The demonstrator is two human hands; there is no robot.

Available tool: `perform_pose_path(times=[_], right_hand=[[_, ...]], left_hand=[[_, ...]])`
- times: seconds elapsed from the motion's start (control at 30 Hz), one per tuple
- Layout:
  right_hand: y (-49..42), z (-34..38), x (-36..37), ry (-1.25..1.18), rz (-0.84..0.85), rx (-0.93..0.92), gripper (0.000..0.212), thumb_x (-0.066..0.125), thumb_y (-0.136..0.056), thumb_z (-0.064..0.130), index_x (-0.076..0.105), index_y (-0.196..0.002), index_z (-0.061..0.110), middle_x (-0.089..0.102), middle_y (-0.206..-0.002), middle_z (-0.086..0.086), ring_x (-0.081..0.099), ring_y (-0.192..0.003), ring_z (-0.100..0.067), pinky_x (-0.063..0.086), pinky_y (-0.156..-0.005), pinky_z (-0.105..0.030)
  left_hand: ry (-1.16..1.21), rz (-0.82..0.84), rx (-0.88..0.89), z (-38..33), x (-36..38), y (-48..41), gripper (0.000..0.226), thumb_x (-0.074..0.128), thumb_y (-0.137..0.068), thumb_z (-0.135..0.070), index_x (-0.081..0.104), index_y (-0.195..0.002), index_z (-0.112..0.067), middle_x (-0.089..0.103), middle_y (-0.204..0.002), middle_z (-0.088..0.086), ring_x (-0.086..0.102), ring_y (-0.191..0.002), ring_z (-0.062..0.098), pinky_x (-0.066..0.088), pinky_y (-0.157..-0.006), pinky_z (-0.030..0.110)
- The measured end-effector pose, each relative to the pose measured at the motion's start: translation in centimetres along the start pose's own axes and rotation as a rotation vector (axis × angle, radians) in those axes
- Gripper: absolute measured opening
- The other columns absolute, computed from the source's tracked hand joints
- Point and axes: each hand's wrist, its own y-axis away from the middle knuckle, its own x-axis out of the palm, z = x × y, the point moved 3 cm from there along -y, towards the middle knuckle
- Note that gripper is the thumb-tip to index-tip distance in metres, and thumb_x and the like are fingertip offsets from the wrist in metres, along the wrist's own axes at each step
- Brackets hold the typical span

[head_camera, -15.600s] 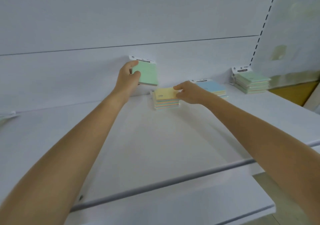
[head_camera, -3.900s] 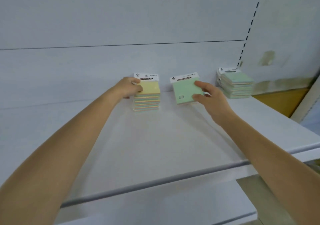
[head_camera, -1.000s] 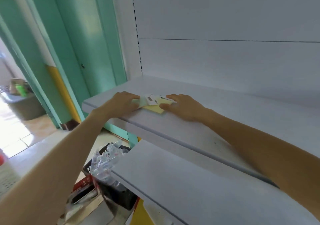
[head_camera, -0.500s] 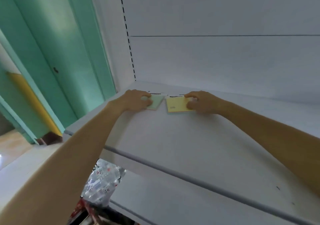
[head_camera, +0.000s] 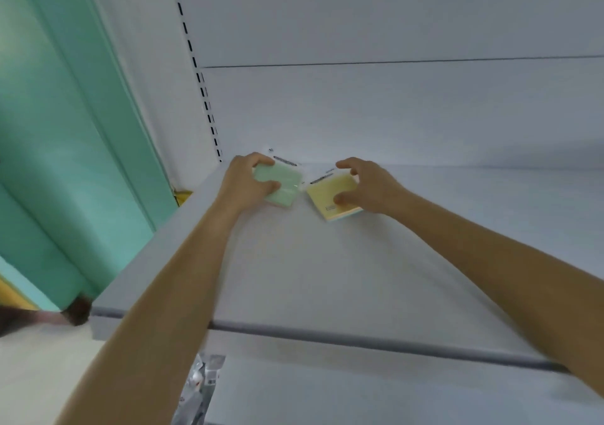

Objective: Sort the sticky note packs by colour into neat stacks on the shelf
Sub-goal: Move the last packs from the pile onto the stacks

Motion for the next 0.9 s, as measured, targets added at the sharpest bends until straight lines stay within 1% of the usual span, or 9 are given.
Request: perform_pose_path(times=[0.13,0.2,0.3,0.43,0.5,0.63,0.77,0.83,0.9], right_hand=[[0.0,0.4,-0.2,-0.26,-0.031,0.127,0.045,0.052,-0.08,-0.004,0.058,-0.12,0.016,0.045,-0.116,-0.008,0.046,-0.102,-0.019,0.039,-0.073,-0.023],[0.3,0.4,-0.4,-0.303,-0.055,0.169,0.044,0.044,-0.082,-0.007,0.059,-0.119,0.013,0.045,-0.112,-0.008,0.045,-0.097,-0.019,0.039,-0.074,-0.023],[1.8,0.2,-0.8,-0.255,-0.099,0.146,0.045,0.046,-0.083,-0.003,0.057,-0.123,0.015,0.048,-0.114,-0.007,0.047,-0.096,-0.021,0.038,-0.063,-0.018],[4.3,-0.8,-1.6,-0.036,-0.186,0.08,0.046,0.053,-0.083,0.007,0.054,-0.128,0.019,0.048,-0.137,-0.005,0.048,-0.121,-0.023,0.037,-0.092,-0.025],[5.6,-2.1,-2.3,-0.081,-0.232,0.11,0.044,0.05,-0.084,0.007,0.056,-0.126,0.02,0.05,-0.137,-0.002,0.05,-0.119,-0.02,0.036,-0.093,-0.024],[8.7,-5.5,-4.3,-0.293,-0.343,0.241,0.042,0.046,-0.085,0.004,0.06,-0.12,0.022,0.055,-0.125,0.0,0.05,-0.092,-0.015,0.041,-0.076,-0.021],[12.1,-9.4,-7.1,-0.343,-0.424,0.305,0.041,0.045,-0.087,0.004,0.06,-0.12,0.021,0.051,-0.114,0.001,0.051,-0.079,-0.012,0.039,-0.052,-0.004],[14.1,-11.4,-8.9,-0.379,-0.468,0.332,0.04,0.044,-0.088,0.003,0.06,-0.12,0.019,0.05,-0.108,-0.001,0.046,-0.064,-0.005,0.035,-0.041,-0.002],[16.6,-13.4,-11.0,-0.387,-0.515,0.352,0.041,0.042,-0.088,0.0,0.059,-0.122,0.016,0.05,-0.106,-0.002,0.044,-0.059,-0.004,0.033,-0.038,-0.002]], left_hand=[[0.22,-0.008,-0.076,-0.2,0.2,0.4,0.04,0.052,-0.081,0.0,0.058,-0.119,-0.012,0.054,-0.128,0.014,0.054,-0.108,0.026,0.036,-0.079,0.019],[0.284,-0.02,-0.11,-0.1,0.1,0.7,0.042,0.044,-0.083,0.001,0.056,-0.121,-0.013,0.054,-0.129,0.014,0.053,-0.113,0.03,0.039,-0.082,0.026],[0.279,-0.008,-0.123,-0.5,0.2,1.2,0.046,0.04,-0.086,-0.001,0.05,-0.129,-0.012,0.051,-0.135,0.012,0.049,-0.122,0.028,0.041,-0.098,0.032],[0.237,0.042,-0.063,-1.6,1.0,1.9,0.049,0.036,-0.089,-0.001,0.041,-0.138,-0.007,0.044,-0.145,0.01,0.042,-0.132,0.024,0.034,-0.11,0.031],[0.262,0.068,-0.043,-2.0,1.4,2.2,0.049,0.037,-0.089,-0.002,0.041,-0.138,-0.007,0.045,-0.144,0.01,0.043,-0.131,0.025,0.036,-0.111,0.035],[0.341,0.092,-0.027,-3.5,2.2,3.2,0.05,0.042,-0.086,-0.001,0.046,-0.135,-0.009,0.05,-0.137,0.01,0.051,-0.12,0.025,0.043,-0.105,0.044],[0.29,0.114,0.069,-8.2,4.6,4.5,0.049,0.042,-0.086,-0.001,0.046,-0.135,-0.008,0.054,-0.122,0.012,0.053,-0.112,0.028,0.045,-0.101,0.039],[0.32,0.146,0.112,-11.9,6.7,5.5,0.047,0.041,-0.086,0.001,0.048,-0.133,-0.007,0.048,-0.106,0.006,0.051,-0.097,0.025,0.045,-0.092,0.036],[0.377,0.19,0.14,-15.9,9.4,7.0,0.046,0.04,-0.086,0.003,0.051,-0.13,-0.007,0.043,-0.103,0.004,0.045,-0.093,0.02,0.047,-0.091,0.037]])
